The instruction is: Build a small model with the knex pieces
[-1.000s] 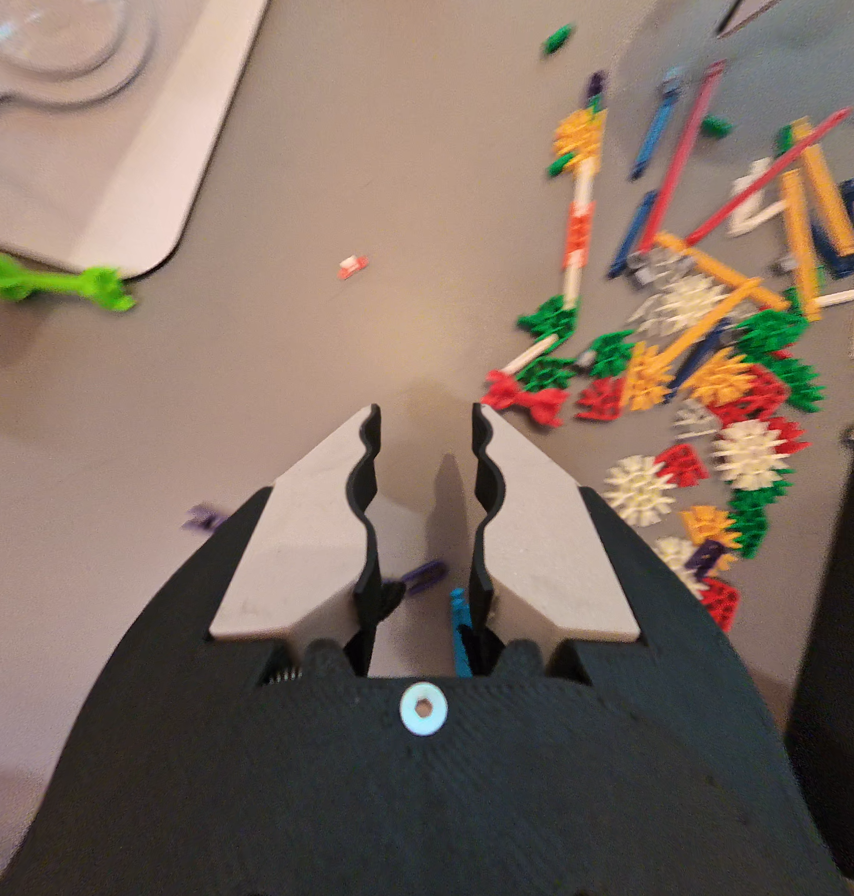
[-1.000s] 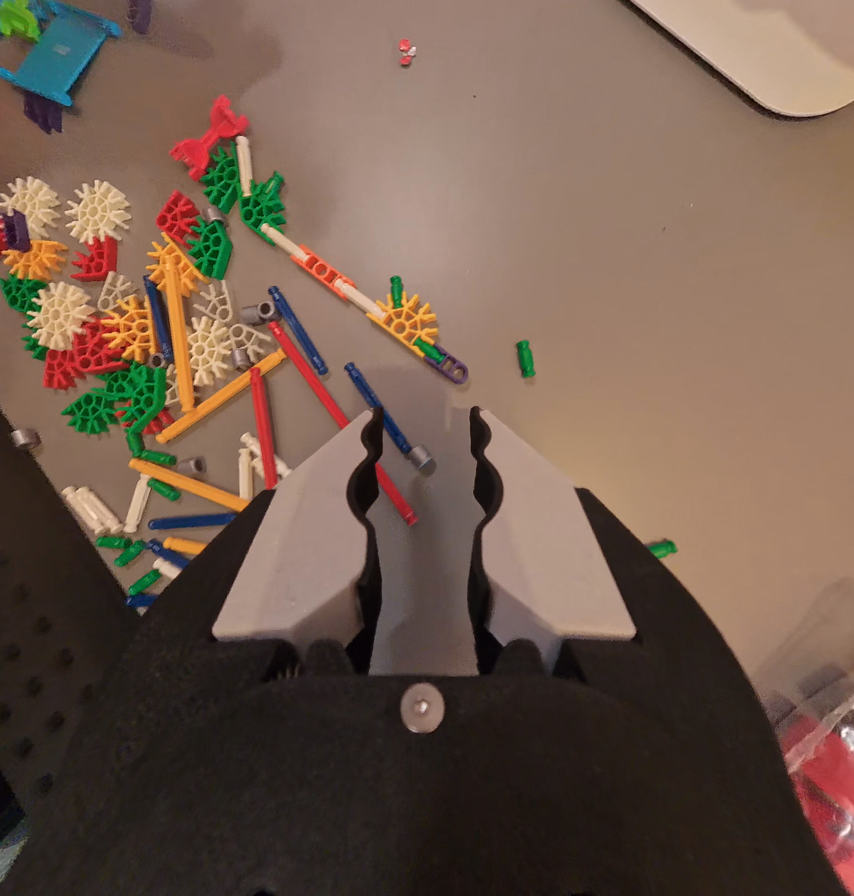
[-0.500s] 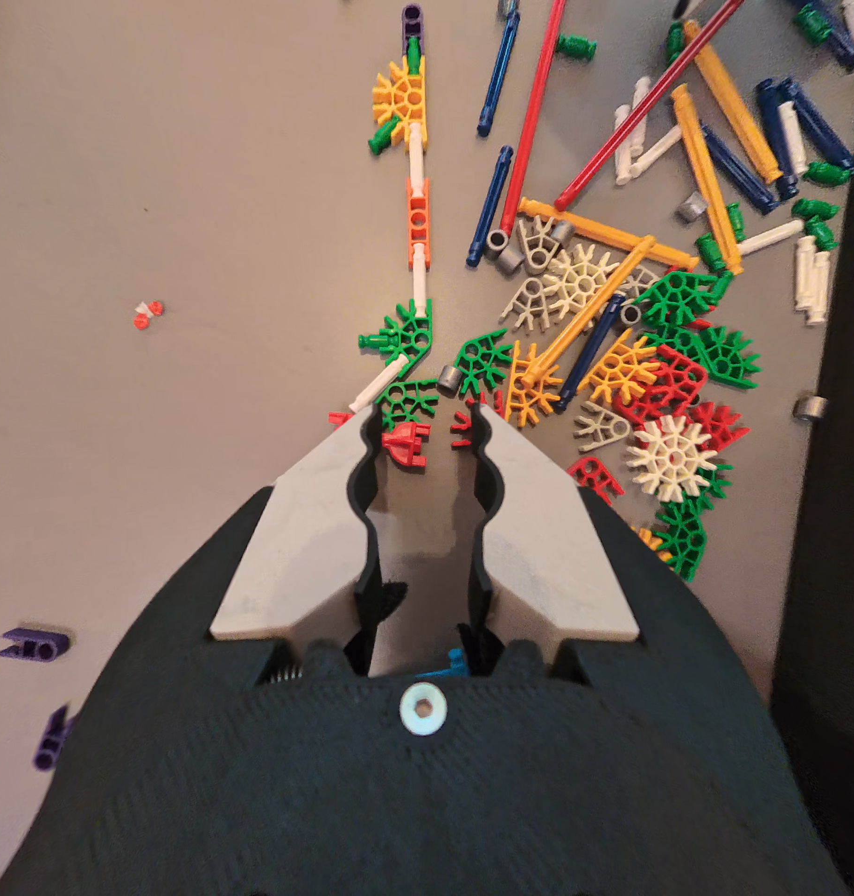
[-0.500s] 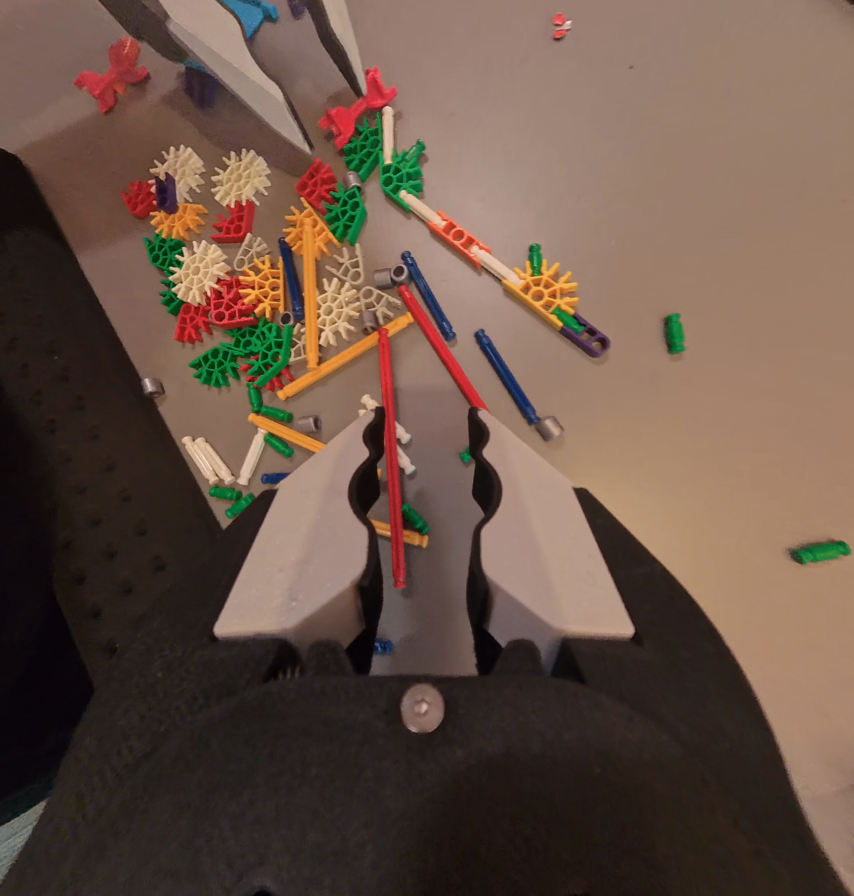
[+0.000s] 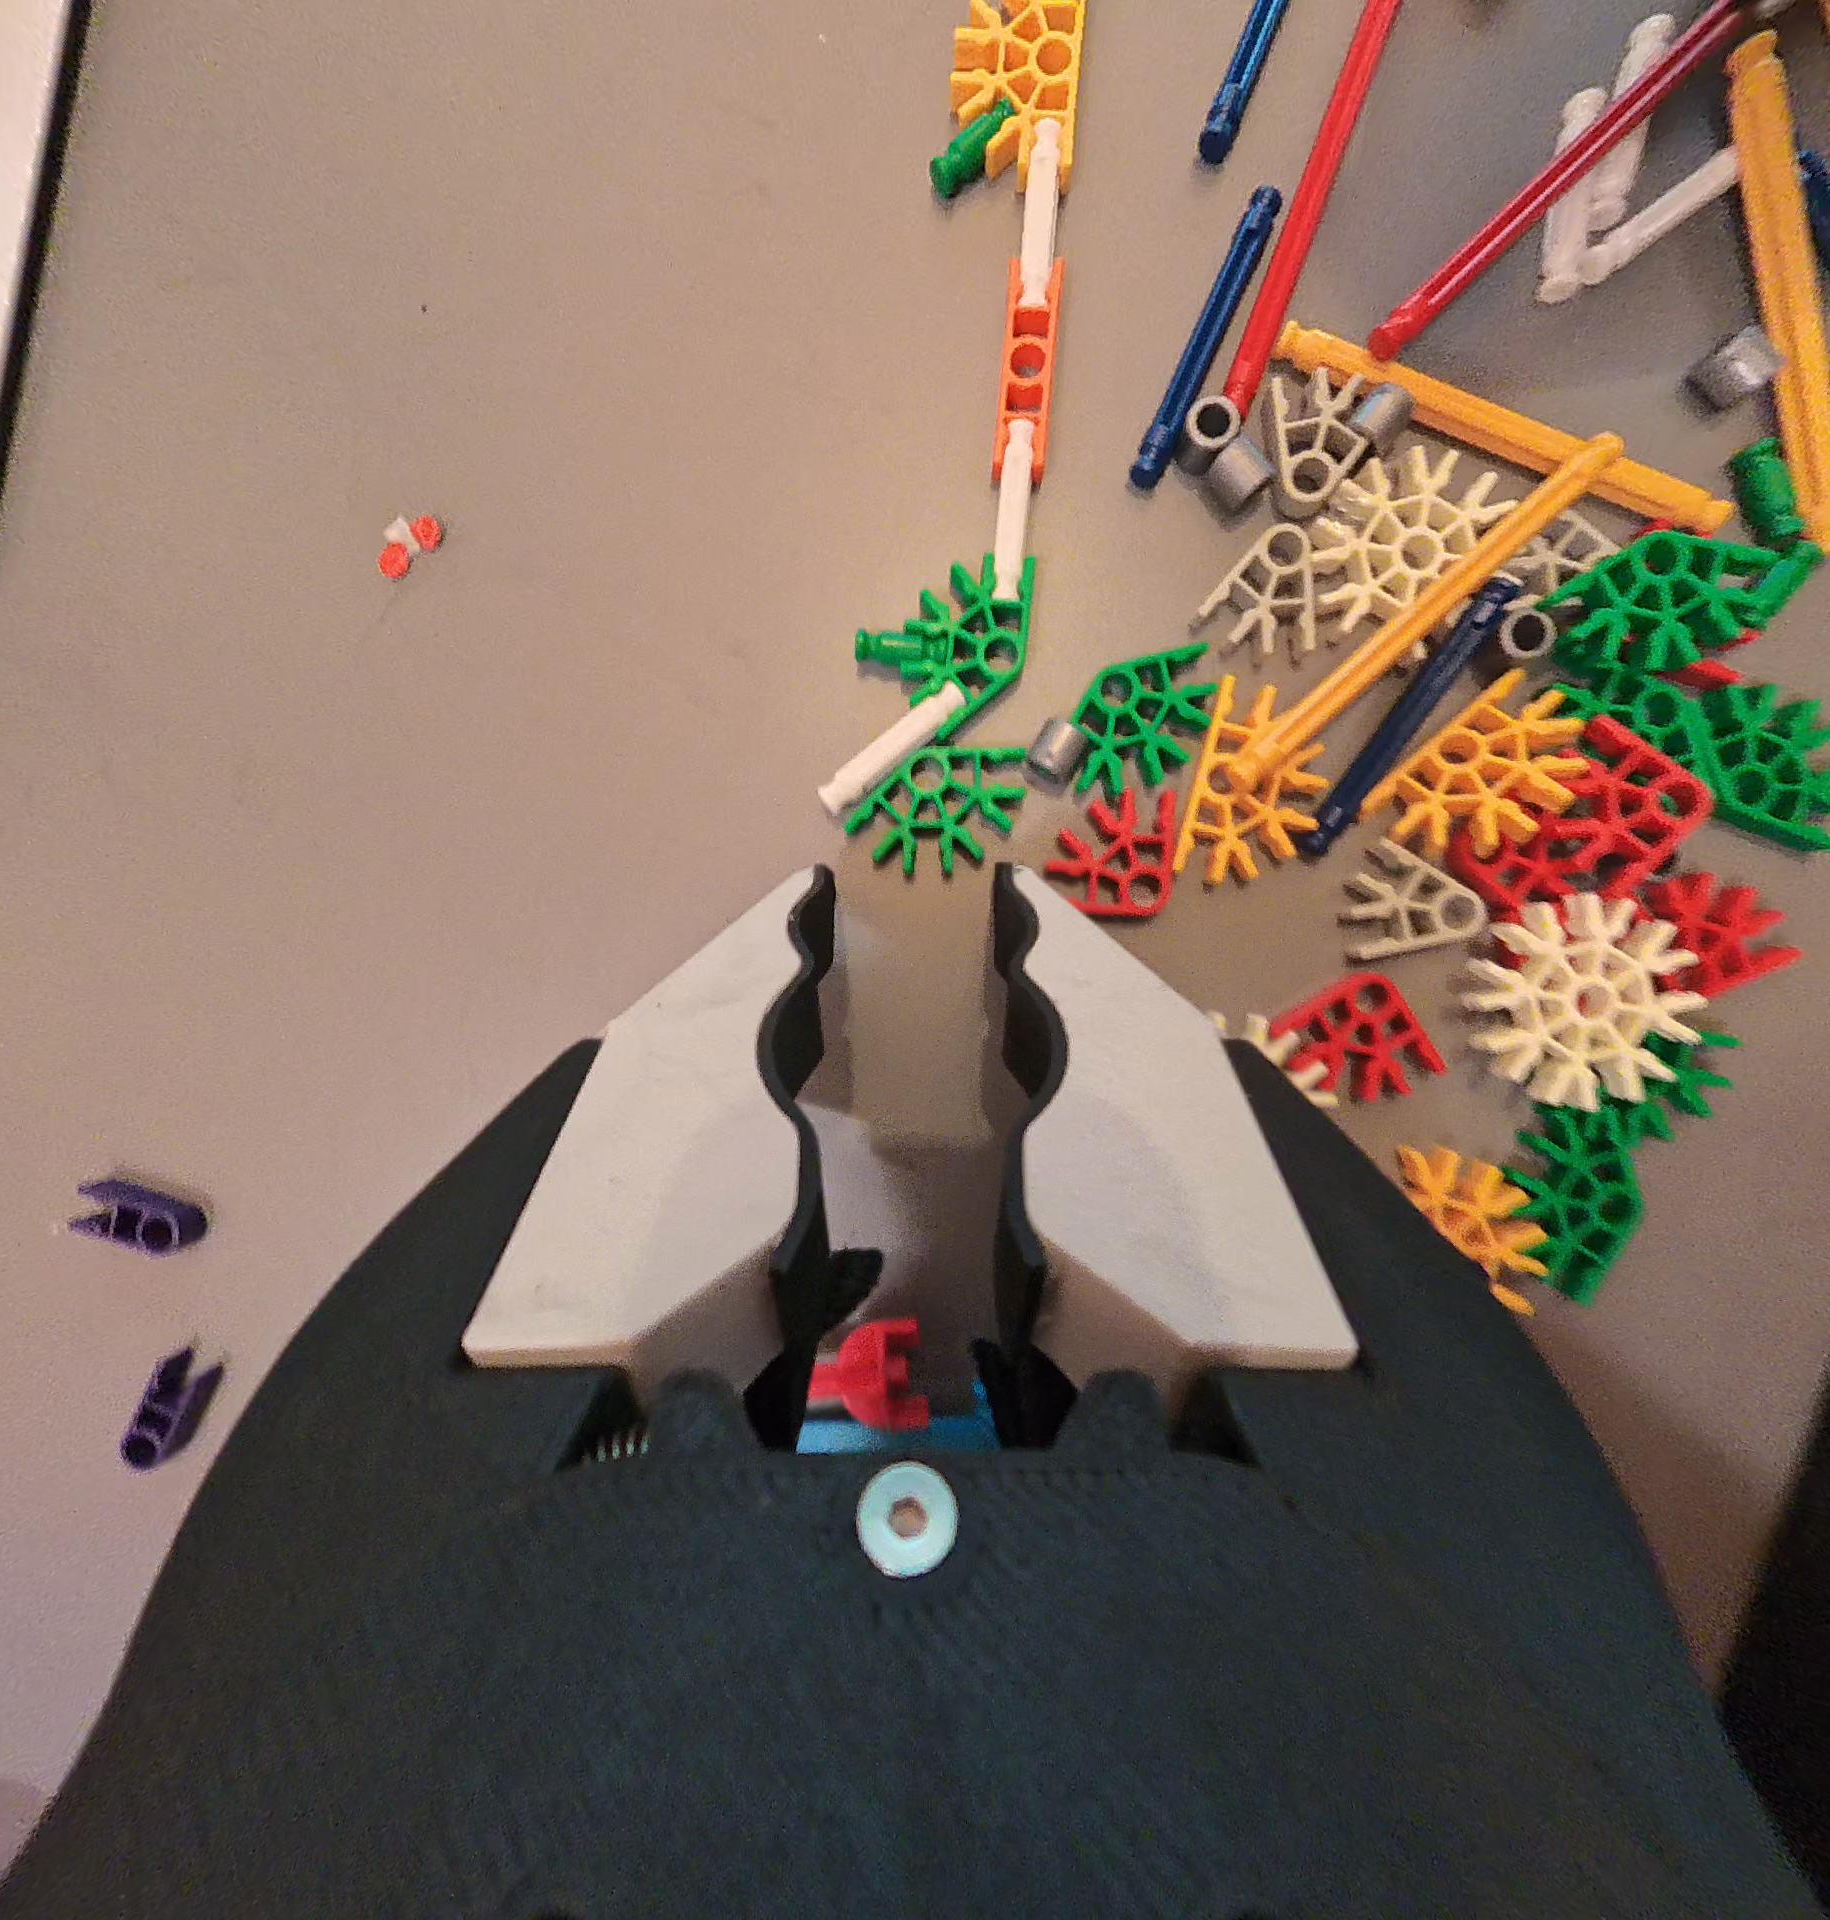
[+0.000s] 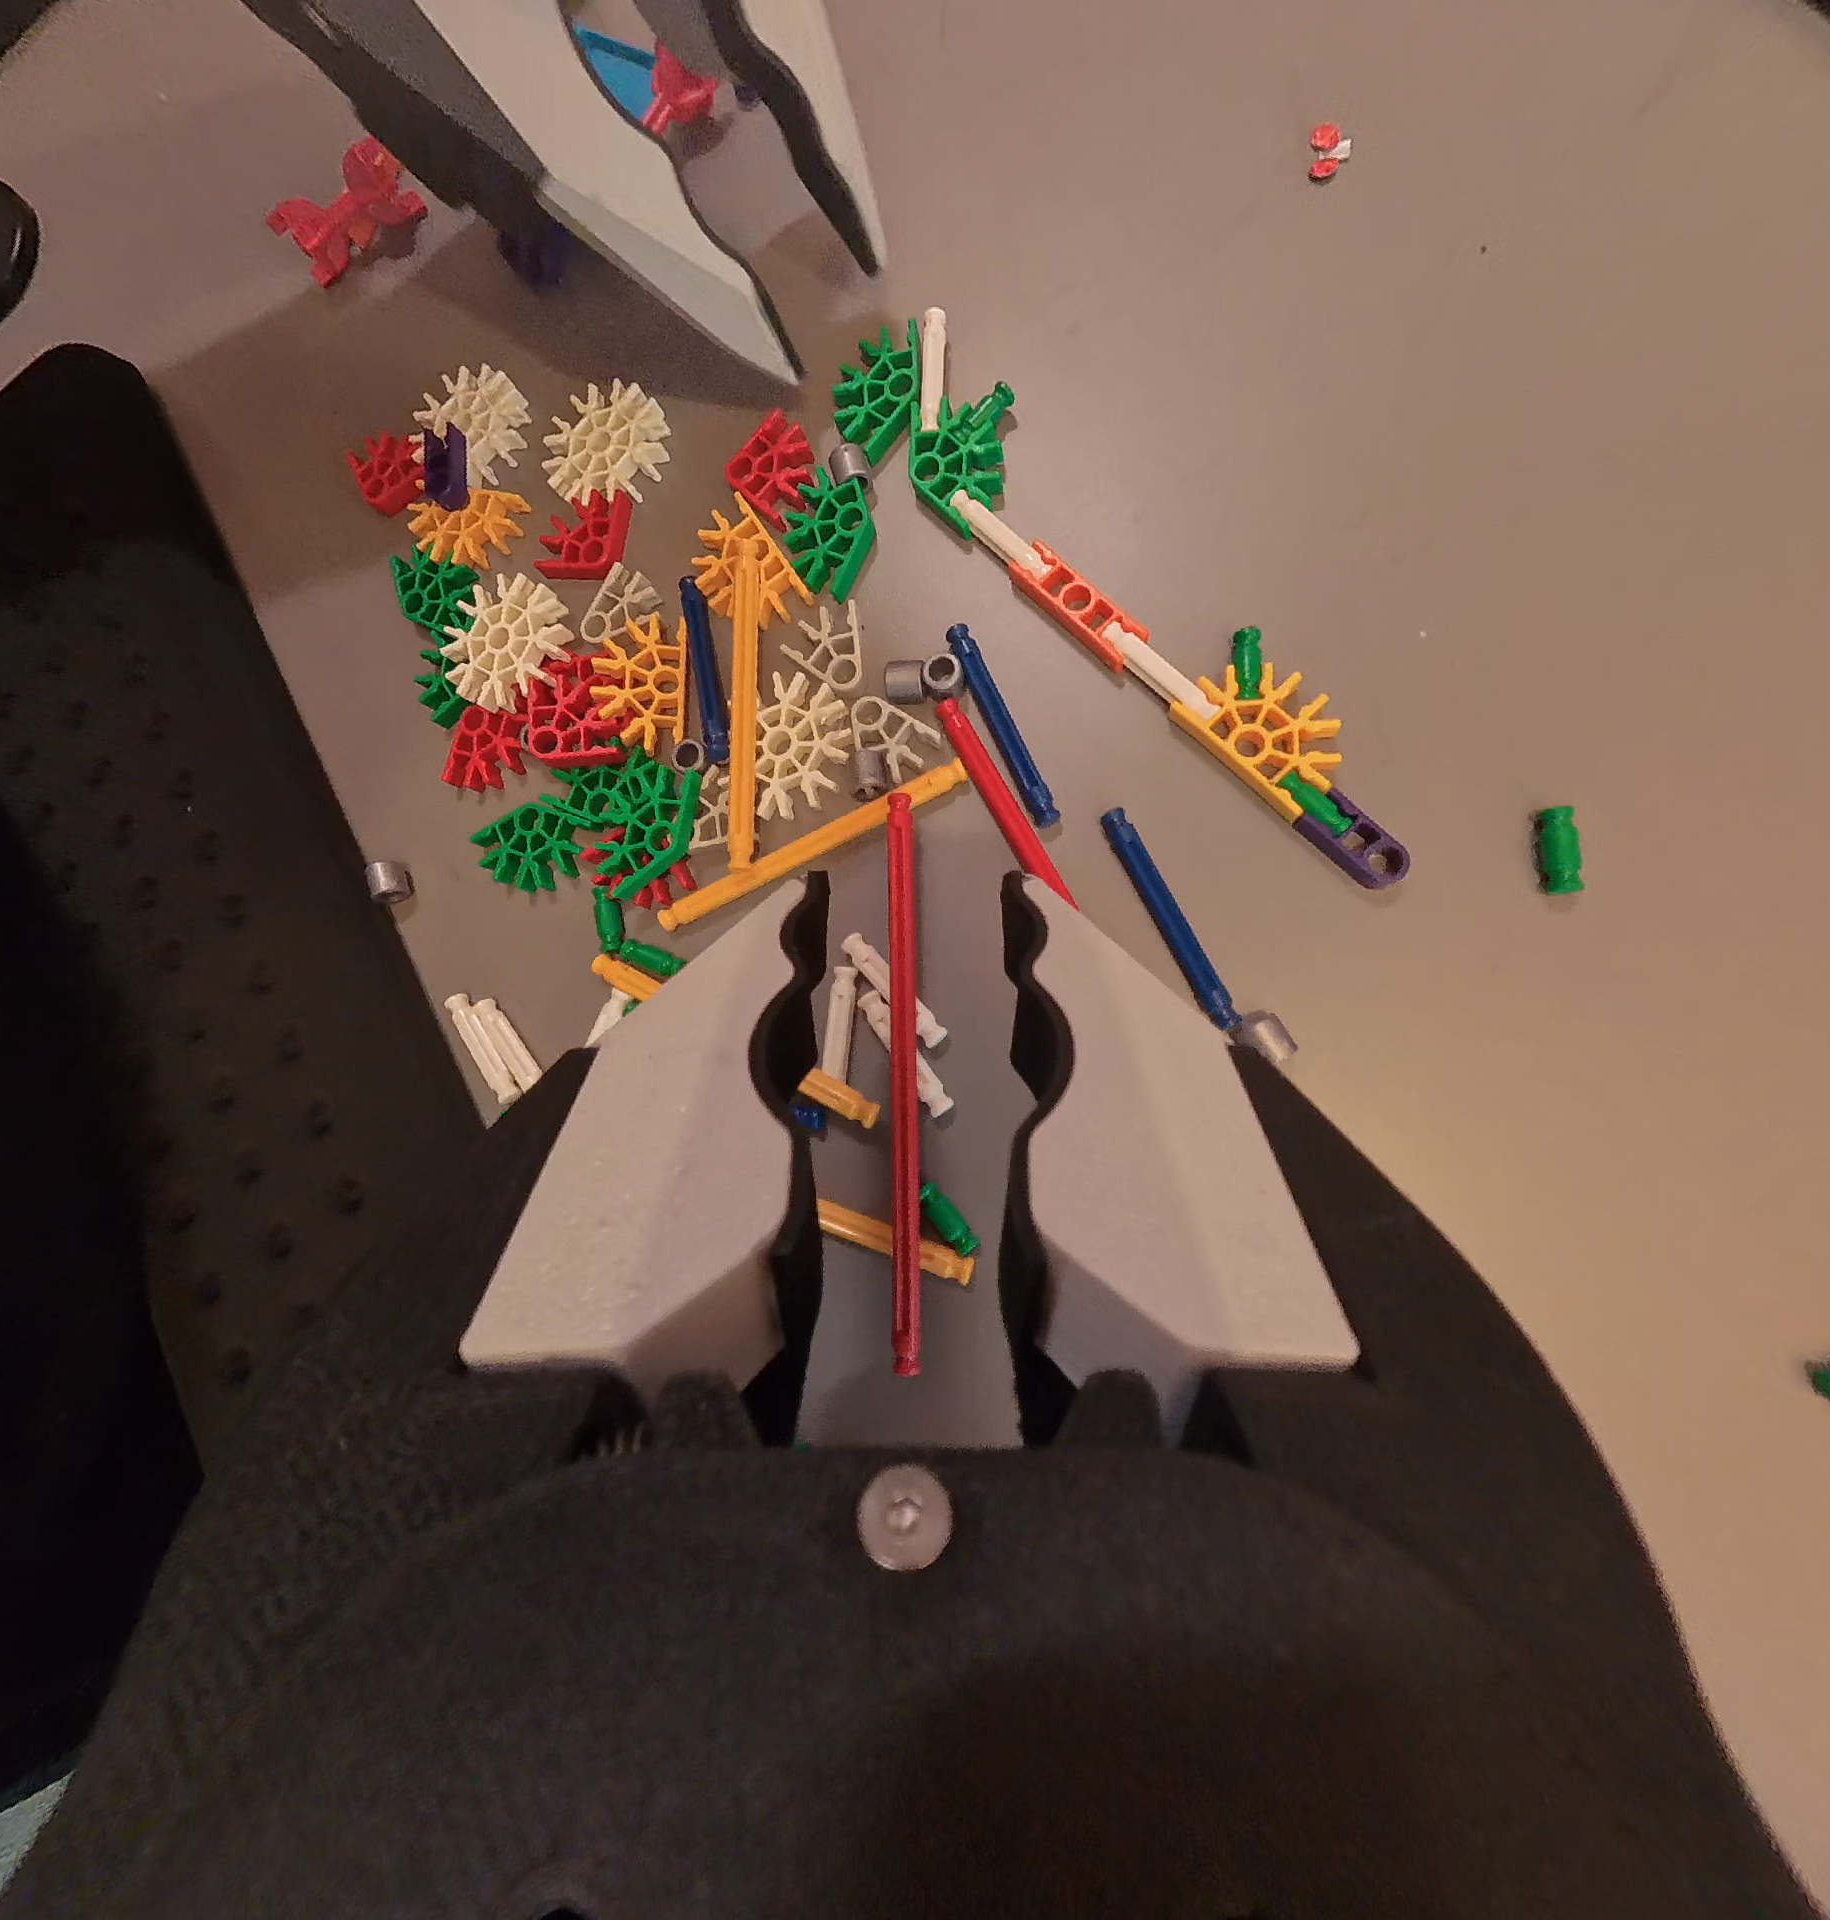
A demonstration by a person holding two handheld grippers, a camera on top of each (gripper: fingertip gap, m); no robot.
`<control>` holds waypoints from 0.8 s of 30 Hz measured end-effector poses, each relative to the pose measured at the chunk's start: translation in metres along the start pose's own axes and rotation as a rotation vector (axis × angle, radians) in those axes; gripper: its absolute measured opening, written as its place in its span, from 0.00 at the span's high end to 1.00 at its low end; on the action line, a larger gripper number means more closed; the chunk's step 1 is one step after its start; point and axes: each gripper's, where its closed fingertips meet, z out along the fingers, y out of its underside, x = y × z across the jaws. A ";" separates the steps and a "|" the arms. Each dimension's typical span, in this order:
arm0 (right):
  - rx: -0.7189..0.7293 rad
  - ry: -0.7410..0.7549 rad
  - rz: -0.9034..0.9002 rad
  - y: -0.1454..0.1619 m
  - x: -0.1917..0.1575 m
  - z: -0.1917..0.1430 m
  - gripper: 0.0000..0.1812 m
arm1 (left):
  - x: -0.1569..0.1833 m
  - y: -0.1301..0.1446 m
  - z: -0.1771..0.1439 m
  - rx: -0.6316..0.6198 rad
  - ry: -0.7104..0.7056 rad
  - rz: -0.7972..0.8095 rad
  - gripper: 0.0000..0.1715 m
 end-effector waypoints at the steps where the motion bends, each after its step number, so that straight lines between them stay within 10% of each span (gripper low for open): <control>1: 0.002 0.000 -0.005 -0.001 -0.001 0.000 0.82 | 0.000 -0.002 0.005 0.010 0.000 0.005 0.84; 16: 0.030 0.040 0.040 0.010 0.026 -0.014 0.83 | -0.008 -0.009 -0.014 0.119 -0.050 -0.087 0.89; 24: 0.036 0.057 0.022 -0.002 0.046 -0.012 0.83 | -0.024 -0.067 -0.013 0.169 -0.052 -0.005 0.89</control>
